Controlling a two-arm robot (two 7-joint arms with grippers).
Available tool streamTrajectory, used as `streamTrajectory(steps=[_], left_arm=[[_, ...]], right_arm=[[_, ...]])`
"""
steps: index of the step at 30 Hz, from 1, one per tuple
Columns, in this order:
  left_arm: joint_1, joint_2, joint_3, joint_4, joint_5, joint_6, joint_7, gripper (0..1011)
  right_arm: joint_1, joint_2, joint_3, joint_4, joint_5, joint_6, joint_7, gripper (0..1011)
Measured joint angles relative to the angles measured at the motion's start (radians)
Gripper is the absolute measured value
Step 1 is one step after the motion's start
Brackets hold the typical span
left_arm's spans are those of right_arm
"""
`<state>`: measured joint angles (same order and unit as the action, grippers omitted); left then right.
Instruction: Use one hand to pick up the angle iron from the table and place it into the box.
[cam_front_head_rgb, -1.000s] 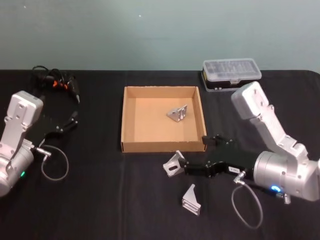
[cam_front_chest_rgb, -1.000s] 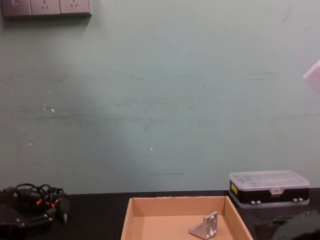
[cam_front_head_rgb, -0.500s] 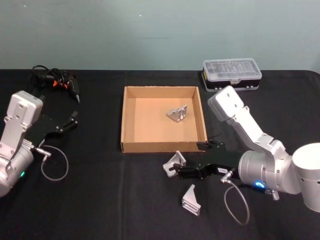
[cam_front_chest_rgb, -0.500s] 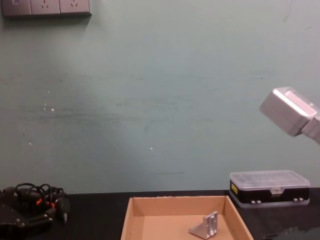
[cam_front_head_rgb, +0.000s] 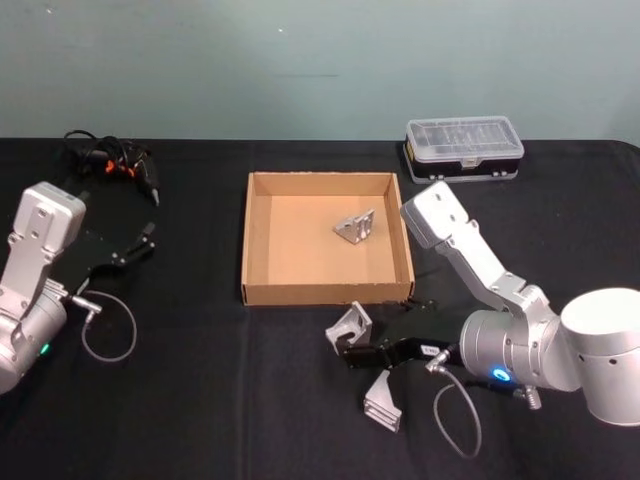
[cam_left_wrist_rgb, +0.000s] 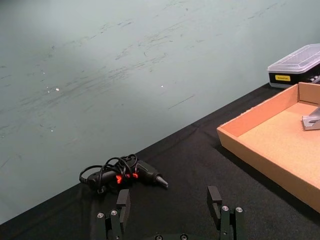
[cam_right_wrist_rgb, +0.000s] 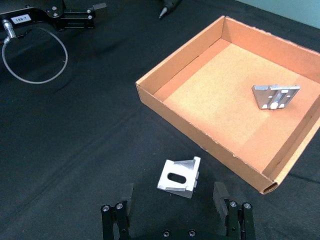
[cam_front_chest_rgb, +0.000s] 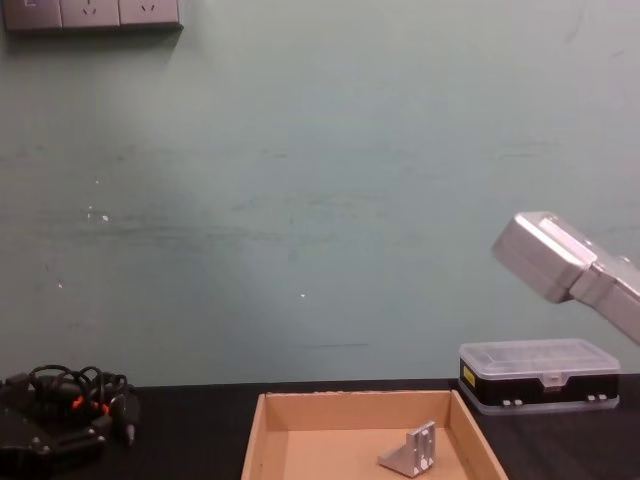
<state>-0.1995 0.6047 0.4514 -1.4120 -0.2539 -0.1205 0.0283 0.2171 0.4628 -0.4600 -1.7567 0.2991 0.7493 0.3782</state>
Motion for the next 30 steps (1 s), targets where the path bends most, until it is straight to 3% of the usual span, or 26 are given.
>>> streamTrajectory(steps=[30], left_arm=[[0.0,0.0,0.0,0.0,0.0,0.0,0.0,1011]], right_arm=[[0.042,-0.064,-0.008,0.093,-0.018,0.012,0.002,1003]])
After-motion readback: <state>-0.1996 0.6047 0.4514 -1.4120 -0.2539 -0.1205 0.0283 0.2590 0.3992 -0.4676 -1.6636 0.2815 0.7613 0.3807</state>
